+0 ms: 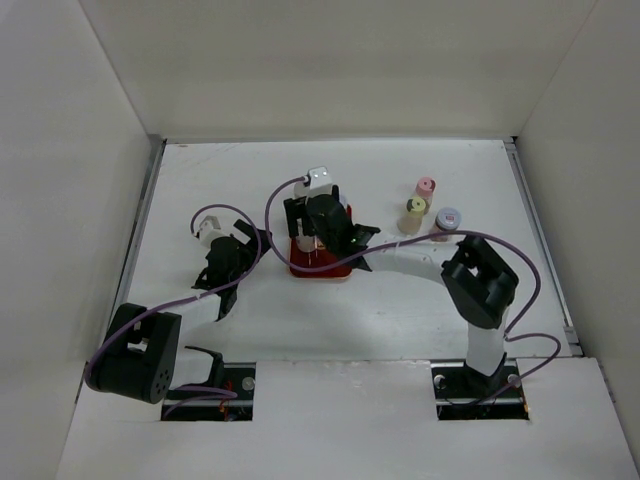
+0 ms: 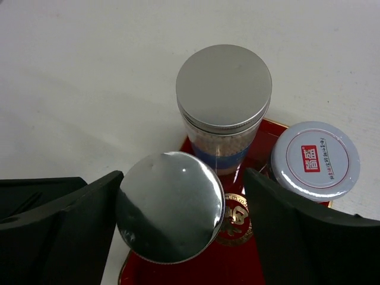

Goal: Organize the condiment bottles

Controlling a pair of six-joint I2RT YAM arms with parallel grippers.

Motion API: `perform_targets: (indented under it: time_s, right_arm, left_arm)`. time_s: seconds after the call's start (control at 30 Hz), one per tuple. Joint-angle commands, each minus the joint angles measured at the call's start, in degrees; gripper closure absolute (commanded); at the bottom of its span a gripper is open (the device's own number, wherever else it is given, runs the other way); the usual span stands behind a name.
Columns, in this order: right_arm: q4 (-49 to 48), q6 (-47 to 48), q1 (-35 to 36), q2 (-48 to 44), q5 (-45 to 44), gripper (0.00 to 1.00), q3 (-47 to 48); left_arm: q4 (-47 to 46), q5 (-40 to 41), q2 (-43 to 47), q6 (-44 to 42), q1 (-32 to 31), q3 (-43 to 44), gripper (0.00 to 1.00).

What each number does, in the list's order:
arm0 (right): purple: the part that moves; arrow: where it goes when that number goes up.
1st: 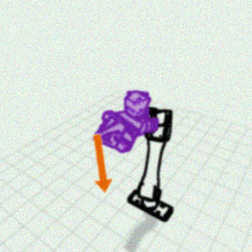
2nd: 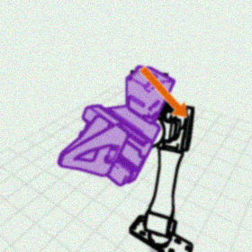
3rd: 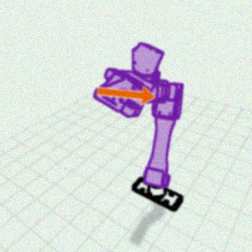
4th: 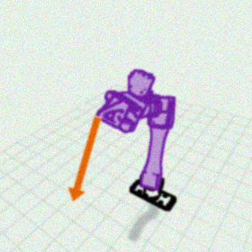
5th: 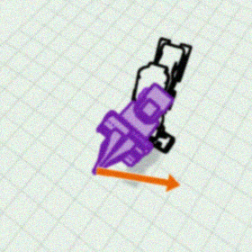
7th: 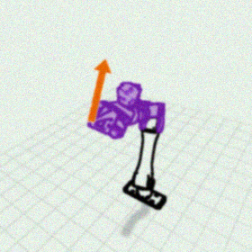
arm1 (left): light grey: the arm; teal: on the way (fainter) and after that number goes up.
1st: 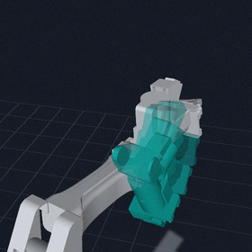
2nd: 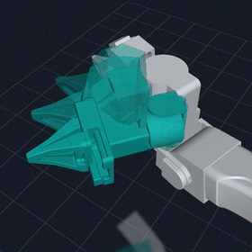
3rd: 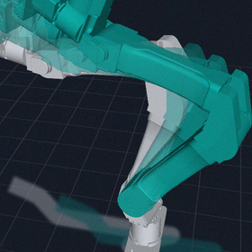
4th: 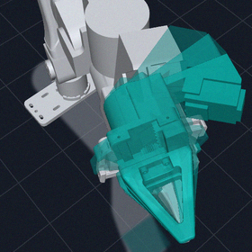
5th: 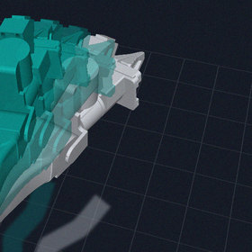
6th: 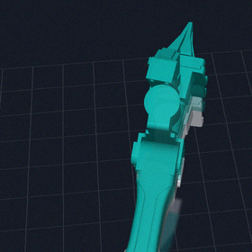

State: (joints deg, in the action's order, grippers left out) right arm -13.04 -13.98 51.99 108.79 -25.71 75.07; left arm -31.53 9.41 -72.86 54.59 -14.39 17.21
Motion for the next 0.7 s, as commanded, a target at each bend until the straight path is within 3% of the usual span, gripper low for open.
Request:
perform_targets:
  time_s: [0.0,0.13,0.33,0.5,0.67]
  right_arm:
    - [-5.07,-0.09,0.88,-5.15,0.05,0.11,0.62]
    - [-5.94,0.88,0.27,-14.64,-0.74,0.07,-6.14]
    - [-8.06,-3.06,-11.14,-27.83,-9.59,0.08,-21.87]
    - [-4.38,-8.25,-22.21,-30.92,-21.29,0.05,-30.4]
    - [-0.77,-11.6,-29.52,-30.4,-22.71,0.03,-31.74]
  left_arm:
    - [-2.93,0.0,1.32,0.43,-0.07,-0.6,0.0]
    - [-3.1,0.17,1.41,0.52,-0.15,-0.69,0.0]
    - [-3.1,0.17,1.41,0.52,-0.33,-0.6,0.0]
    - [-3.1,-0.1,0.7,0.52,-0.59,-0.25,0.0]
    - [-3.45,0.18,-0.35,0.61,-1.21,-0.07,0.0]
